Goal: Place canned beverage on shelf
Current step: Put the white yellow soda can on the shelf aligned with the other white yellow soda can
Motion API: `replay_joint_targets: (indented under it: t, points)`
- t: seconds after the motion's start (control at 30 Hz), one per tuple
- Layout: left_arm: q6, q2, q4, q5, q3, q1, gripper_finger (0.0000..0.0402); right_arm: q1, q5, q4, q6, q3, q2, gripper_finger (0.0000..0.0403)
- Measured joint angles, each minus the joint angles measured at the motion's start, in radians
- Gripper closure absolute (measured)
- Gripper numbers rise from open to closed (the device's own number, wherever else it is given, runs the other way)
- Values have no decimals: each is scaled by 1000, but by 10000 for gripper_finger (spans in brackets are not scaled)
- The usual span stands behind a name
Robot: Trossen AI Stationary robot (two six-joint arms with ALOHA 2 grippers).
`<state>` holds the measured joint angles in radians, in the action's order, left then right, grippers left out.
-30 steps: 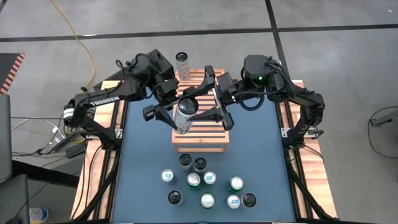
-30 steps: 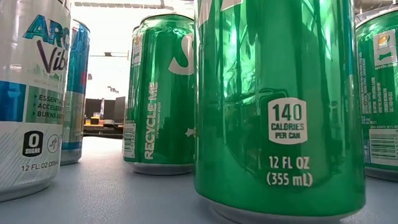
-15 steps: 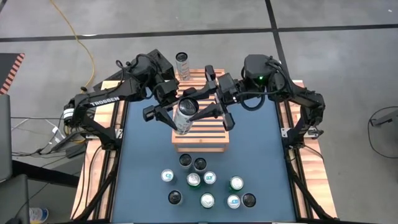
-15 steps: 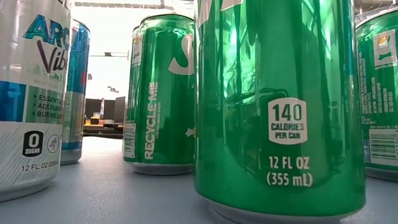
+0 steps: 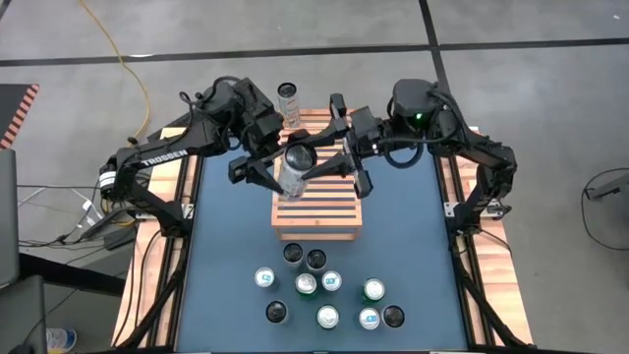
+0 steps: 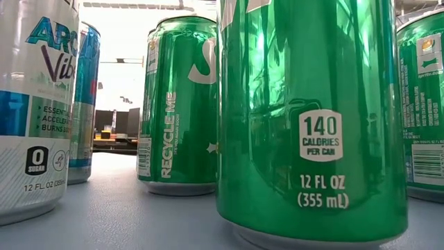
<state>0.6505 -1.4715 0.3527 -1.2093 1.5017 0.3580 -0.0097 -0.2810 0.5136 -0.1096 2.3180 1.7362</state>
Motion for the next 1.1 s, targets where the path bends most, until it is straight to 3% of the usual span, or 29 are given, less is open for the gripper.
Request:
replay_joint_targets:
  t: [0.6,1.1]
  points:
    - [75,3,-25,-34,0,194,93,-113,-7,43,30,0,-19,275]
    - [22,2,-180,-21,0,443,93,-385,-133,99,6,0,-25,275]
